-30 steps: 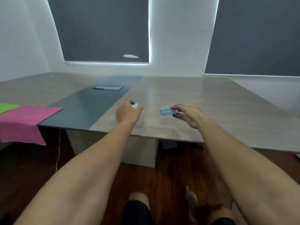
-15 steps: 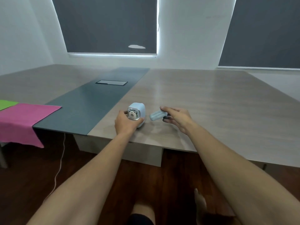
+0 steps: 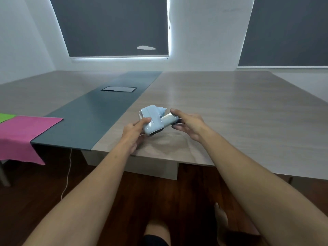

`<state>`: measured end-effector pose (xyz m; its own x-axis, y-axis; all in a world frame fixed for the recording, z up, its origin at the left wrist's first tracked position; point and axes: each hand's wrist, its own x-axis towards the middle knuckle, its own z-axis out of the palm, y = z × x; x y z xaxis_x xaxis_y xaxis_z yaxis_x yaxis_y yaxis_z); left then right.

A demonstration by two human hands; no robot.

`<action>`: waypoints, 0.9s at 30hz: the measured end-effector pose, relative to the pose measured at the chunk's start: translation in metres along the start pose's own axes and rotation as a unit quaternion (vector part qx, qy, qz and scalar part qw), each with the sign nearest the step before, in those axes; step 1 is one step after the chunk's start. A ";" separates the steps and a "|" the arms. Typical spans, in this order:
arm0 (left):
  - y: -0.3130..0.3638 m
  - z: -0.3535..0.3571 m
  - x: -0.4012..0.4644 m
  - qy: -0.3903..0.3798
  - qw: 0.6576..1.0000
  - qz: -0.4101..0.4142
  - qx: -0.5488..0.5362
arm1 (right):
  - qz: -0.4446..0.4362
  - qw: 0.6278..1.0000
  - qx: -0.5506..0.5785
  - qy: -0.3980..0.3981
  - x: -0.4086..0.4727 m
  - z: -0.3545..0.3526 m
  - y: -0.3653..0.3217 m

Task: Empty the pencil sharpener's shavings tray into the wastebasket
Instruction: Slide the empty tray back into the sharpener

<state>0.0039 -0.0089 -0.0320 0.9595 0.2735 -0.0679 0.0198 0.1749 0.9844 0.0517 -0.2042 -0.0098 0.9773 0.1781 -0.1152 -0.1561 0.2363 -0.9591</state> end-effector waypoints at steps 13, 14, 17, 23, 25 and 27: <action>0.014 0.013 -0.009 -0.078 0.997 0.014 -0.010 | 0.084 0.993 0.027 -0.081 -0.020 0.007 0.004; 0.014 0.013 -0.010 -0.080 0.997 0.013 -0.009 | 0.091 0.992 0.030 -0.081 -0.020 0.006 0.005; 0.016 0.011 -0.014 -0.066 0.998 0.022 0.001 | 0.100 0.991 0.007 -0.089 -0.020 0.005 0.007; 0.014 0.013 -0.010 0.074 0.989 0.071 0.111 | 0.062 0.995 -0.065 -0.036 -0.020 0.002 0.004; 0.014 0.014 -0.011 0.147 0.972 0.079 0.168 | 0.050 0.996 -0.076 -0.002 -0.019 -0.005 0.004; 0.013 0.014 -0.012 0.204 0.951 0.085 0.215 | 0.038 0.996 -0.078 0.028 -0.019 -0.013 0.006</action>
<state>-0.0037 -0.0228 -0.0160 0.7713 0.6237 0.1267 0.0720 -0.2833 0.9563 0.0343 -0.2189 -0.0167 0.9705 0.1355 -0.1995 -0.2103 0.0711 -0.9750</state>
